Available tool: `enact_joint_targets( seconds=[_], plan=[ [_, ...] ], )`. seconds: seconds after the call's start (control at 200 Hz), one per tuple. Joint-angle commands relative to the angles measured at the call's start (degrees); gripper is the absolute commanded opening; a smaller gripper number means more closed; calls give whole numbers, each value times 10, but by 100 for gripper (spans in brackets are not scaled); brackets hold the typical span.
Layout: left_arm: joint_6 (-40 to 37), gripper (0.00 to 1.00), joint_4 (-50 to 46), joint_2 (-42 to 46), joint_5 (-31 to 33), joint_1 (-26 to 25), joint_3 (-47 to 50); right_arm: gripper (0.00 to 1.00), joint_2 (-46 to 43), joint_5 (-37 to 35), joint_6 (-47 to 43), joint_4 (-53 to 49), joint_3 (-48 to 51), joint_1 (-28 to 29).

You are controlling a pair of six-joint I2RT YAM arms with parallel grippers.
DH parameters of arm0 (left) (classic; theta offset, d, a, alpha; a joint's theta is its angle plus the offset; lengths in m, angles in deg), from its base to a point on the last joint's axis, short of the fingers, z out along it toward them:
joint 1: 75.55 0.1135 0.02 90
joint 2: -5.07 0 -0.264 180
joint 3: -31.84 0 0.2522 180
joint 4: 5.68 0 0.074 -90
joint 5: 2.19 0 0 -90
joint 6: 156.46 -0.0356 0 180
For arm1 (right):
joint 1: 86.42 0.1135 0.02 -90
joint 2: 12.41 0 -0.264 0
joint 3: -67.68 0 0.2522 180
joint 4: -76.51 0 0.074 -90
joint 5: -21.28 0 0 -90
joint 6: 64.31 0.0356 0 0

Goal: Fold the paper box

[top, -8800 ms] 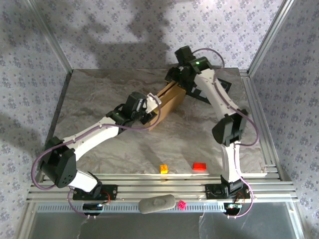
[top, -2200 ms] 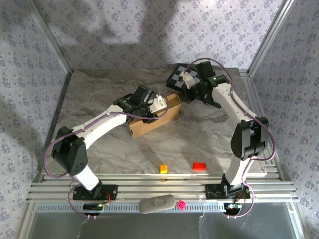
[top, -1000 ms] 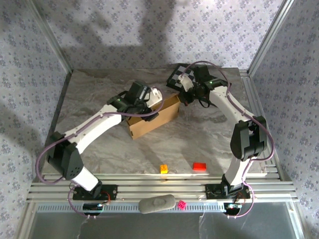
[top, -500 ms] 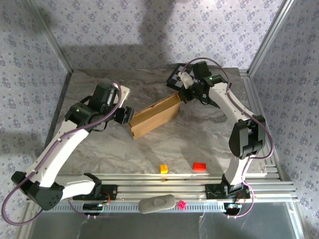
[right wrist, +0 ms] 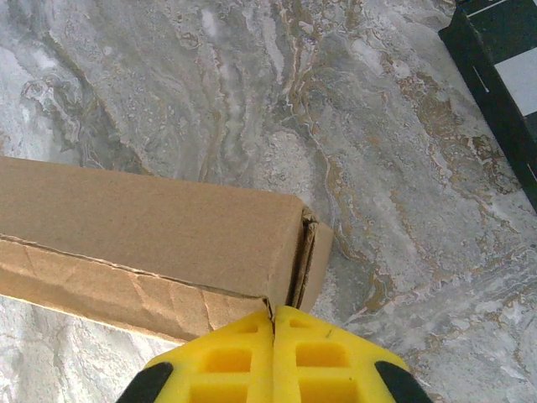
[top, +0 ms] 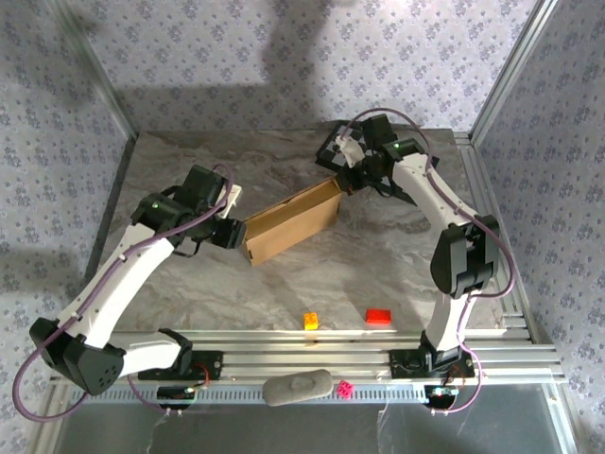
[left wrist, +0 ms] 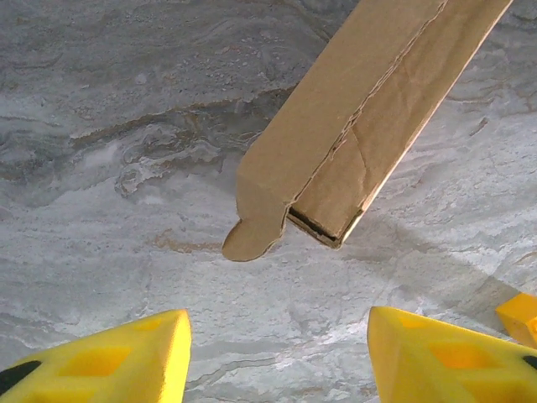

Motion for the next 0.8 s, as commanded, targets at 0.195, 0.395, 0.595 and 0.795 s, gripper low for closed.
enact_joint_targets(
  seconds=[0.195, 0.395, 0.595, 0.795],
  plan=[
    [-40, 53, 21, -34, 12, 11, 15, 0, 15, 2, 11, -32, -26, 2],
    [-41, 47, 45, -51, 2, 13, 20, 0, 19, 2, 12, -39, -34, 2],
    [-48, 37, 43, -63, 10, 14, 22, 0, 20, 4, 13, -39, -36, 1],
    [-42, 11, 47, -65, 5, 14, 24, 0, 21, 4, 14, -40, -37, 1]
  ],
)
